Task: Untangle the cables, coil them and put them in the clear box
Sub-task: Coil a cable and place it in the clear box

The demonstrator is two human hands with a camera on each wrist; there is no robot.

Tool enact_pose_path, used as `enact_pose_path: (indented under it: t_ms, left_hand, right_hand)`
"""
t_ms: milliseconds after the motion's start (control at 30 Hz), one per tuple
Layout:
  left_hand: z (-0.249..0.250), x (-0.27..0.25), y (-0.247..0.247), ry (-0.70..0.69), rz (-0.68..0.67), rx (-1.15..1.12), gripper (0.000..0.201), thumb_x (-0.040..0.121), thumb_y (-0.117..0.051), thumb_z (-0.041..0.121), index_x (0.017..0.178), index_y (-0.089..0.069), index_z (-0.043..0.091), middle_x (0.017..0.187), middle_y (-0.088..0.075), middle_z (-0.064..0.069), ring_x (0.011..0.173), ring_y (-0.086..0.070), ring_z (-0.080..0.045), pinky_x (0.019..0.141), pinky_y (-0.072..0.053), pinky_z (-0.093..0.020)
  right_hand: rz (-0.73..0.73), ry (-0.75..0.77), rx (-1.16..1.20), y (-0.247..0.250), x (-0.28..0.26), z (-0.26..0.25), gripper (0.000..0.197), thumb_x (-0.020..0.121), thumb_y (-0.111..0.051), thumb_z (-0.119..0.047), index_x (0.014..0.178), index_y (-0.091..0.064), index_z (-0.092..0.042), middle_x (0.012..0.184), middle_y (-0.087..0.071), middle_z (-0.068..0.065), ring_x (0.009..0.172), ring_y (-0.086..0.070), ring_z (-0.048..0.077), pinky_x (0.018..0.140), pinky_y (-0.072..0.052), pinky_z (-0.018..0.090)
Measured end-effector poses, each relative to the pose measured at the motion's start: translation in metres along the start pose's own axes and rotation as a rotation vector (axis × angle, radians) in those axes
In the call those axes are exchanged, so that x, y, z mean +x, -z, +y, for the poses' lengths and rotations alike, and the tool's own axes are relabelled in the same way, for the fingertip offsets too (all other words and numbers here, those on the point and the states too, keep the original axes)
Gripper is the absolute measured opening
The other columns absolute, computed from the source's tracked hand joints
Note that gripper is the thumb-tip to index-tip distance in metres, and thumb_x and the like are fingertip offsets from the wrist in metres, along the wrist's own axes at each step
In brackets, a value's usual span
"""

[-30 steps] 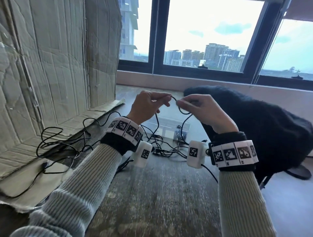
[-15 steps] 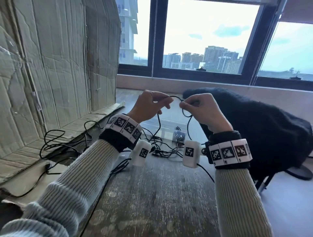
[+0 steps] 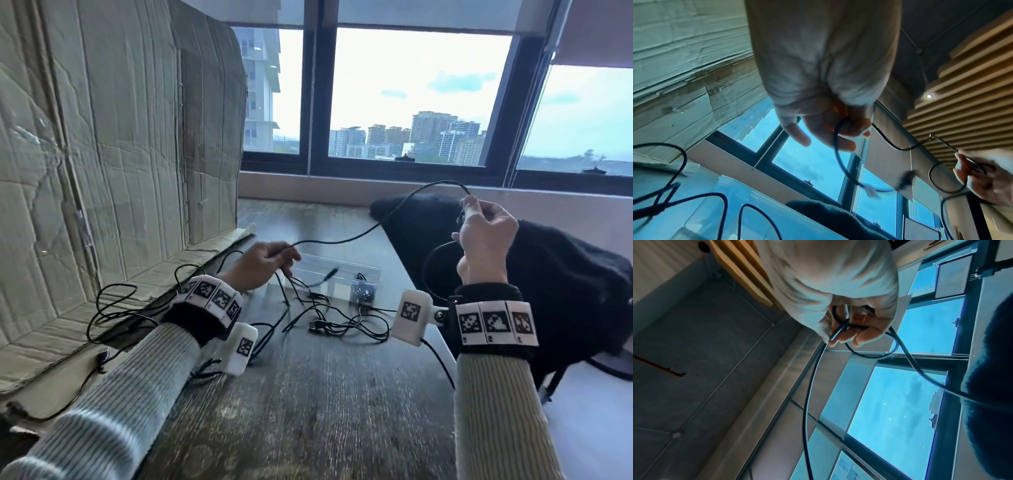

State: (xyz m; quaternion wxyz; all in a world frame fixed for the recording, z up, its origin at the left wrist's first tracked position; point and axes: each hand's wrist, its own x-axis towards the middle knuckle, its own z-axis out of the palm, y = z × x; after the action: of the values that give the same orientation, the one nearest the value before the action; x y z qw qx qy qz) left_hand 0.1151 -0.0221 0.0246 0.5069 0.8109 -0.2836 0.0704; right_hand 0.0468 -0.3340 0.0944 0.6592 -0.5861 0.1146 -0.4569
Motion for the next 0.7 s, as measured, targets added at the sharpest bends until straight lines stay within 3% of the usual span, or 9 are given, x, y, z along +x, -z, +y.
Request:
enact_pose_path:
  t_ms: [100, 167, 233, 333, 400, 467, 567, 633, 700]
  left_hand:
    - [0.014, 0.001, 0.003, 0.053, 0.241, -0.213, 0.02, 0.098, -0.05, 0.021, 0.086, -0.066, 0.019, 0.064, -0.054, 0.003, 0.059, -0.055, -0.013, 0.07, -0.056, -0.04]
    - [0.028, 0.002, 0.004, 0.023, 0.338, -0.261, 0.019, 0.096, -0.053, 0.026, 0.088, -0.071, 0.023, 0.064, -0.047, 0.004, 0.056, -0.042, -0.012, 0.053, -0.052, -0.026]
    - [0.043, 0.005, 0.005, -0.028, 0.371, -0.163, 0.018, 0.093, -0.058, 0.032, 0.09, -0.075, 0.027, 0.059, -0.054, 0.014, 0.056, -0.04, -0.016, 0.051, -0.041, -0.024]
    - [0.062, 0.005, 0.009, -0.041, 0.342, 0.134, 0.019, 0.086, -0.064, 0.043, 0.095, -0.076, 0.031, 0.067, -0.07, 0.017, 0.054, -0.048, -0.009, 0.055, -0.041, -0.02]
    - [0.069, 0.004, 0.011, -0.044, 0.289, 0.289, 0.021, 0.083, -0.066, 0.048, 0.095, -0.075, 0.033, 0.077, -0.071, 0.017, 0.052, -0.051, 0.003, 0.058, -0.042, -0.018]
    - [0.073, 0.001, 0.01, -0.023, 0.208, 0.318, 0.024, 0.082, -0.067, 0.048, 0.096, -0.075, 0.031, 0.071, -0.068, 0.016, 0.042, -0.047, 0.006, 0.052, -0.036, -0.018]
    - [0.076, -0.004, 0.008, -0.011, 0.11, 0.36, 0.023, 0.083, -0.066, 0.047, 0.094, -0.076, 0.029, 0.064, -0.065, 0.015, 0.035, -0.044, 0.005, 0.05, -0.032, -0.019]
    - [0.076, -0.006, 0.009, 0.006, 0.103, 0.483, 0.022, 0.083, -0.064, 0.052, 0.093, -0.075, 0.035, 0.065, -0.064, 0.02, 0.04, -0.048, 0.01, 0.053, -0.034, -0.019]
    - [0.074, -0.006, 0.013, 0.045, 0.108, 0.623, 0.025, 0.082, -0.062, 0.059, 0.093, -0.074, 0.04, 0.069, -0.066, 0.022, 0.055, -0.055, 0.009, 0.059, -0.039, -0.019]
  right_hand:
    - [-0.255, -0.109, -0.074, 0.001, -0.007, 0.0, 0.012, 0.092, -0.063, -0.024, 0.083, -0.064, -0.016, 0.079, -0.065, 0.001, 0.066, -0.062, 0.013, 0.056, -0.055, 0.023]
    - [-0.464, -0.152, -0.121, -0.003, -0.018, -0.001, 0.015, 0.093, -0.061, -0.024, 0.088, -0.066, -0.011, 0.086, -0.067, 0.007, 0.068, -0.067, 0.018, 0.06, -0.057, 0.026]
    - [-0.709, -0.209, -0.174, -0.012, -0.033, -0.004, 0.021, 0.094, -0.059, -0.029, 0.095, -0.066, -0.009, 0.094, -0.066, 0.011, 0.078, -0.067, 0.024, 0.067, -0.059, 0.033]
    - [-1.021, -0.079, -0.732, -0.024, -0.05, -0.008, 0.041, 0.089, -0.061, -0.044, 0.119, -0.062, -0.016, 0.111, -0.062, 0.001, 0.097, -0.059, 0.02, 0.074, -0.057, 0.037]
    - [-0.961, 0.072, -0.998, -0.03, -0.056, -0.011, 0.054, 0.089, -0.059, -0.048, 0.13, -0.053, -0.014, 0.125, -0.055, 0.004, 0.104, -0.056, 0.021, 0.079, -0.05, 0.032]
    - [-0.81, 0.175, -1.003, -0.034, -0.062, -0.017, 0.055, 0.091, -0.056, -0.046, 0.13, -0.052, -0.007, 0.137, -0.045, 0.013, 0.116, -0.052, 0.026, 0.095, -0.042, 0.033]
    - [-0.599, 0.199, -1.017, -0.037, -0.071, -0.027, 0.064, 0.089, -0.059, -0.047, 0.129, -0.043, 0.0, 0.138, -0.033, 0.02, 0.128, -0.039, 0.037, 0.109, -0.032, 0.05]
    - [-0.515, 0.189, -1.102, -0.039, -0.076, -0.032, 0.081, 0.087, -0.061, -0.048, 0.139, -0.024, 0.003, 0.148, -0.014, 0.026, 0.141, -0.015, 0.044, 0.112, -0.012, 0.063]
    - [-0.544, 0.274, -1.11, -0.039, -0.077, -0.033, 0.098, 0.087, -0.063, -0.046, 0.148, 0.0, -0.002, 0.156, 0.009, 0.022, 0.145, 0.007, 0.043, 0.11, 0.0, 0.067]
